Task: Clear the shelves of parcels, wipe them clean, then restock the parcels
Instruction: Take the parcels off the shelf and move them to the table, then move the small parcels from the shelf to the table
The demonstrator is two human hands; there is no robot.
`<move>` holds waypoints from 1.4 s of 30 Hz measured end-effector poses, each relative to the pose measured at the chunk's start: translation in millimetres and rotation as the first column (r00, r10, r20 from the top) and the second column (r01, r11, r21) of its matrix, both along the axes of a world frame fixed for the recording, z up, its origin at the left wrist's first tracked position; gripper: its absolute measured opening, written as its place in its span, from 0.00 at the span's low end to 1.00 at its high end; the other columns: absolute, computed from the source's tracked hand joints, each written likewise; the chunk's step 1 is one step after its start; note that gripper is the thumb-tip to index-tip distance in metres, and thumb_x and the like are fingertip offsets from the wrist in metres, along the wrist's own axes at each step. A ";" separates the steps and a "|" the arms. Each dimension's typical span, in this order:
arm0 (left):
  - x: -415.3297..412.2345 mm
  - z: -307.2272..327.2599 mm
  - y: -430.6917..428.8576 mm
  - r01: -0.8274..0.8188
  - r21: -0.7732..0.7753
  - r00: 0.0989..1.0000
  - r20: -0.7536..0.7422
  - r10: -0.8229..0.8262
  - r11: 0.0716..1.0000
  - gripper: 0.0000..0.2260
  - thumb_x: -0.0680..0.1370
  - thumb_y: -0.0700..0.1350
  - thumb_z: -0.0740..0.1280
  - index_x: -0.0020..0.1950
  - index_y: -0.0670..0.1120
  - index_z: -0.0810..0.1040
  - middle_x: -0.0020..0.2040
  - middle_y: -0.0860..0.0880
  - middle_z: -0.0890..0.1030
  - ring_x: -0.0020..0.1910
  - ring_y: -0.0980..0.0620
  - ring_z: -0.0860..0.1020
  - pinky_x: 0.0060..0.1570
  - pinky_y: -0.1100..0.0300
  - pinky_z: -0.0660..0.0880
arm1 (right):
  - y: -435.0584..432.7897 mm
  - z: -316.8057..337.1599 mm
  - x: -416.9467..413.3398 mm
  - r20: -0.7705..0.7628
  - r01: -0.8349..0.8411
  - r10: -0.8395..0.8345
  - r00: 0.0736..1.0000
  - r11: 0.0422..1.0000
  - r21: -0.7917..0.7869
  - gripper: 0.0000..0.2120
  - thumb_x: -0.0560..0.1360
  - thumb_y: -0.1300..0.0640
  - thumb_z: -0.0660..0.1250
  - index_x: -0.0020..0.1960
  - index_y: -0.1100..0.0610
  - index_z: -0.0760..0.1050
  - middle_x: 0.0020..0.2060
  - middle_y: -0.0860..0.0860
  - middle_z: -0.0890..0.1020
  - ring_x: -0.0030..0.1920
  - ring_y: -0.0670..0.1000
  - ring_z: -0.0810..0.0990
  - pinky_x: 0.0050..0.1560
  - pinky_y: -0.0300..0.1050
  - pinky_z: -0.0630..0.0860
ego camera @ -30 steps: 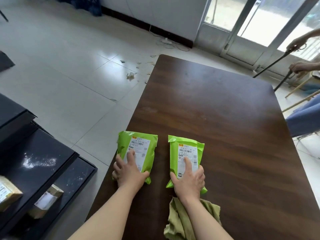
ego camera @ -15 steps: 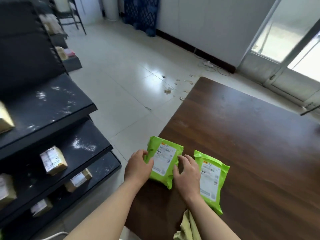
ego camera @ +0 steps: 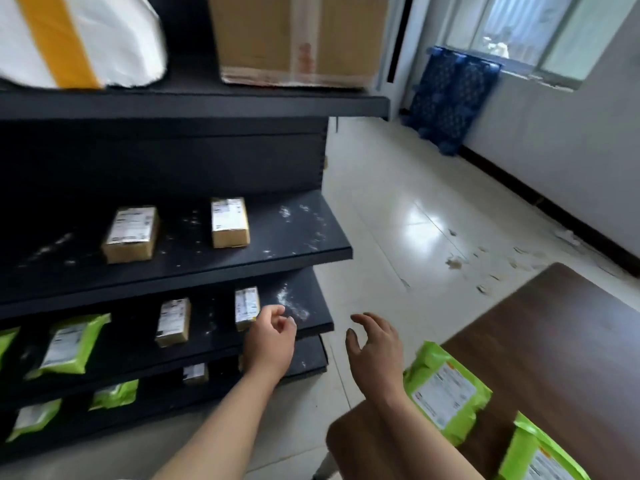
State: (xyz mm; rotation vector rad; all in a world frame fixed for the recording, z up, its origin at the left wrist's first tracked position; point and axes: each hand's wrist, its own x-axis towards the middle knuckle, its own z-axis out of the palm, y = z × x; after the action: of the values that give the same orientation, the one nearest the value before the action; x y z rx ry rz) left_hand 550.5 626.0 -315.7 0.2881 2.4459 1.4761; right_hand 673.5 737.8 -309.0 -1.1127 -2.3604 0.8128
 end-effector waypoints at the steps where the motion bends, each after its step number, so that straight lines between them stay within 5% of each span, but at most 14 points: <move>1: -10.9 3.3 -11.3 -0.030 0.000 1.000 -0.007 0.030 1.000 0.07 0.77 0.44 0.65 0.54 0.49 0.76 0.41 0.59 0.77 0.38 0.61 0.74 0.32 0.67 0.67 | -7.0 3.6 -13.5 -0.005 -0.029 0.029 1.000 1.000 0.004 0.14 0.77 0.55 0.66 0.62 0.51 0.78 0.61 0.48 0.77 0.66 0.51 0.70 0.68 0.47 0.64; 11: -124.2 31.4 -129.2 -0.203 0.025 0.978 -0.033 0.204 0.979 0.11 0.78 0.45 0.64 0.59 0.48 0.76 0.47 0.54 0.78 0.45 0.52 0.78 0.45 0.54 0.78 | -103.1 29.2 -158.5 0.001 -0.255 0.255 0.967 0.966 0.035 0.14 0.78 0.53 0.65 0.63 0.50 0.77 0.63 0.46 0.76 0.68 0.50 0.69 0.70 0.51 0.64; 17: -196.7 33.2 -186.5 -0.194 0.015 0.979 -0.067 0.194 0.981 0.13 0.78 0.46 0.64 0.63 0.48 0.74 0.47 0.56 0.77 0.42 0.62 0.75 0.34 0.69 0.68 | -158.3 32.6 -233.7 0.020 -0.272 0.271 0.962 0.962 0.030 0.15 0.78 0.53 0.63 0.64 0.49 0.76 0.64 0.45 0.76 0.69 0.49 0.67 0.72 0.48 0.61; 26: -280.9 32.4 -204.7 -0.131 -0.283 0.981 -0.174 0.084 0.950 0.19 0.77 0.48 0.67 0.67 0.50 0.71 0.65 0.47 0.71 0.62 0.46 0.71 0.58 0.54 0.73 | -173.7 28.2 -295.8 0.071 -0.221 0.220 0.973 0.975 0.011 0.16 0.79 0.52 0.63 0.66 0.49 0.74 0.65 0.45 0.75 0.70 0.50 0.66 0.71 0.50 0.62; 34: -346.3 21.9 -158.5 -0.102 -0.526 0.976 -0.216 -0.017 0.844 0.27 0.73 0.54 0.70 0.69 0.51 0.67 0.72 0.42 0.58 0.71 0.39 0.58 0.72 0.47 0.57 | -128.4 26.3 -336.9 0.118 -0.210 0.201 0.972 0.975 0.069 0.16 0.78 0.52 0.63 0.66 0.49 0.75 0.65 0.47 0.74 0.69 0.51 0.66 0.71 0.51 0.61; 37: -367.1 14.8 -138.6 -0.074 -0.590 0.988 -0.151 -0.020 0.804 0.32 0.71 0.58 0.71 0.70 0.50 0.64 0.75 0.38 0.52 0.74 0.37 0.52 0.73 0.45 0.50 | -104.4 25.2 -352.6 0.173 -0.211 0.196 0.965 0.974 0.077 0.17 0.79 0.51 0.62 0.67 0.48 0.73 0.70 0.49 0.70 0.71 0.52 0.64 0.72 0.52 0.60; 42: -386.8 -2.3 -113.8 -0.077 -0.650 0.995 -0.102 0.014 0.756 0.35 0.69 0.60 0.73 0.68 0.49 0.60 0.74 0.35 0.50 0.73 0.36 0.54 0.71 0.44 0.55 | -66.6 19.6 -381.5 0.260 -0.220 0.190 0.947 0.971 0.093 0.22 0.78 0.49 0.63 0.72 0.47 0.68 0.75 0.54 0.60 0.75 0.55 0.58 0.74 0.52 0.55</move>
State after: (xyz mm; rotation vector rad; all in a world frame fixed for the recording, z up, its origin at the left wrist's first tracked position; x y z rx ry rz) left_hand 163.6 512.2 -318.0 0.1431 2.8685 0.5333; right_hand 292.0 671.3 -289.4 -0.9797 -2.7325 0.6156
